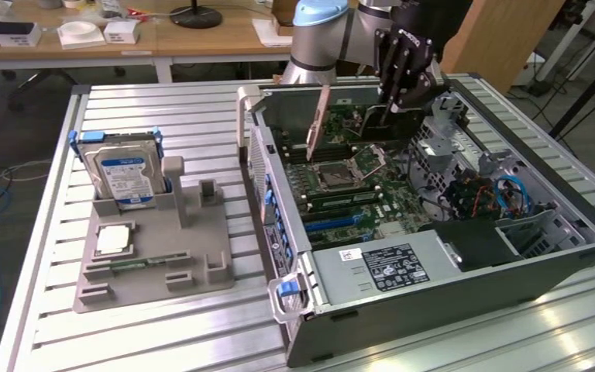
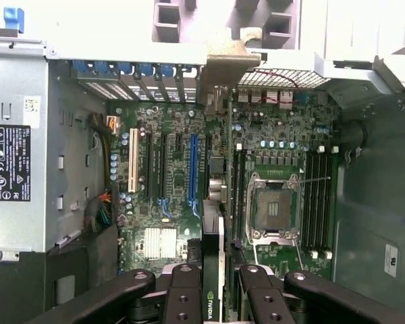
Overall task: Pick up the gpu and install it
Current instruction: 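Insert the gpu into the slot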
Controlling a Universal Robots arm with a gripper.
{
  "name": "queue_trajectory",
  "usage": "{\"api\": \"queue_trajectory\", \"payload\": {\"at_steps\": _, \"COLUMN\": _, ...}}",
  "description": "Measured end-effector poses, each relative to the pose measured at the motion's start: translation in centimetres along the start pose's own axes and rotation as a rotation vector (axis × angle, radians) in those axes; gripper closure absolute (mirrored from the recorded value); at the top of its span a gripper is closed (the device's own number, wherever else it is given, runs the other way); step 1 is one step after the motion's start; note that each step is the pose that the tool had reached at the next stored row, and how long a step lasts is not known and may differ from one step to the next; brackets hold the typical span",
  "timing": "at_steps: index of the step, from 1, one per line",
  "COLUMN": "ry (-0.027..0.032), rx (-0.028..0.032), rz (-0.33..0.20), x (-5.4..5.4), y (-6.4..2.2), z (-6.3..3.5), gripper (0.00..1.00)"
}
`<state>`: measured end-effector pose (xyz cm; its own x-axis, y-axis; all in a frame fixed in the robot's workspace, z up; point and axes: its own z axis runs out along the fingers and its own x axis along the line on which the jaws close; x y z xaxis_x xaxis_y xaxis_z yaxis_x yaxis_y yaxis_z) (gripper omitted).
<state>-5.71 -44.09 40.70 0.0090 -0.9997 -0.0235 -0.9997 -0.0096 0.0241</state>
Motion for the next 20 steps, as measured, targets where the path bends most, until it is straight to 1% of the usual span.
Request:
{"api": "queue_trajectory", "payload": {"at_steps": 9, "ry": -0.0002, "rx": 0.0001, "rz": 0.000, "x": 0.0, "y": -0.01, "z": 0.08, "gripper": 0.74}}
{"api": "queue_trajectory", "payload": {"at_steps": 18, "ry": 0.0001, "rx": -0.0001, "rz": 0.000, "x": 0.0, "y": -0.03, "z": 1.09, "gripper": 0.74}}
{"api": "queue_trajectory", "payload": {"at_steps": 20, "ry": -0.0001, "rx": 0.0011, "rz": 0.000, "x": 0.0, "y": -0.03, "z": 1.30, "gripper": 0.74}}
